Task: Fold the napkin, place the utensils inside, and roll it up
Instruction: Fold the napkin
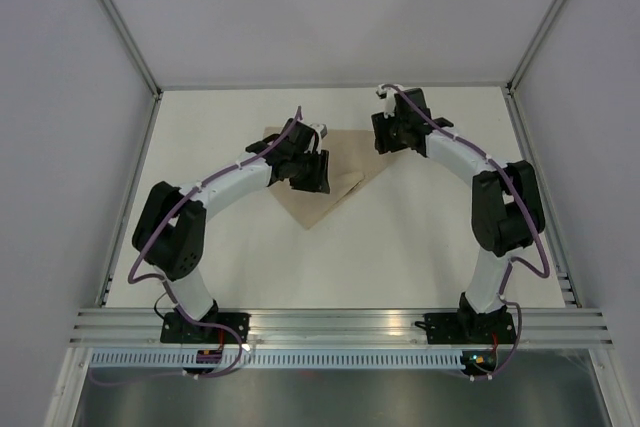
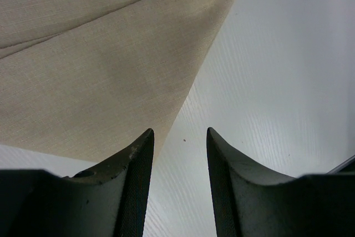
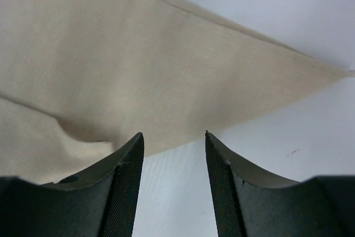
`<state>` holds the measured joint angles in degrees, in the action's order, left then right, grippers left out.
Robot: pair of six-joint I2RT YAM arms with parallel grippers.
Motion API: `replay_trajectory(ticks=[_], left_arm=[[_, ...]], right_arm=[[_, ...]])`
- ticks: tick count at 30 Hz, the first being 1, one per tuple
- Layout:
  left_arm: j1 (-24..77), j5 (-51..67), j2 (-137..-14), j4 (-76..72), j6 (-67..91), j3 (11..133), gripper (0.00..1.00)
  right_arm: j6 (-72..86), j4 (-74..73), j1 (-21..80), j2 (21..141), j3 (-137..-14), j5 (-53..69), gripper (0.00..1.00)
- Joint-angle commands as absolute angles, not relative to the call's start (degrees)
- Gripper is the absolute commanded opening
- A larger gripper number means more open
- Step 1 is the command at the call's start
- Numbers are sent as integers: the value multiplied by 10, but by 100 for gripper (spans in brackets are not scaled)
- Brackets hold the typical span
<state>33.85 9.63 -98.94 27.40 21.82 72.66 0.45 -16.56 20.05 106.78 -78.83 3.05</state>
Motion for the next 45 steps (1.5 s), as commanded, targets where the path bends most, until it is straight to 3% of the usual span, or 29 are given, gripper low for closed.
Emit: replay_trajectory(ticks=[1, 12, 27, 37, 45], left_arm=[[346, 112, -1003, 250, 233, 757, 48], [349, 114, -1008, 231, 239, 744, 48], [353, 112, -1006, 229, 243, 735, 48], [354, 111, -998, 229, 244, 729, 48], [353, 111, -1001, 230, 245, 726, 48]], right_arm=[[45, -211, 144, 1102, -830, 93, 55], [116, -225, -14, 1234, -927, 209, 58], [224, -147, -53, 1306, -940, 316, 64], [291, -75, -58, 1328, -914, 342, 60], [316, -25, -64, 1326, -894, 353, 51]])
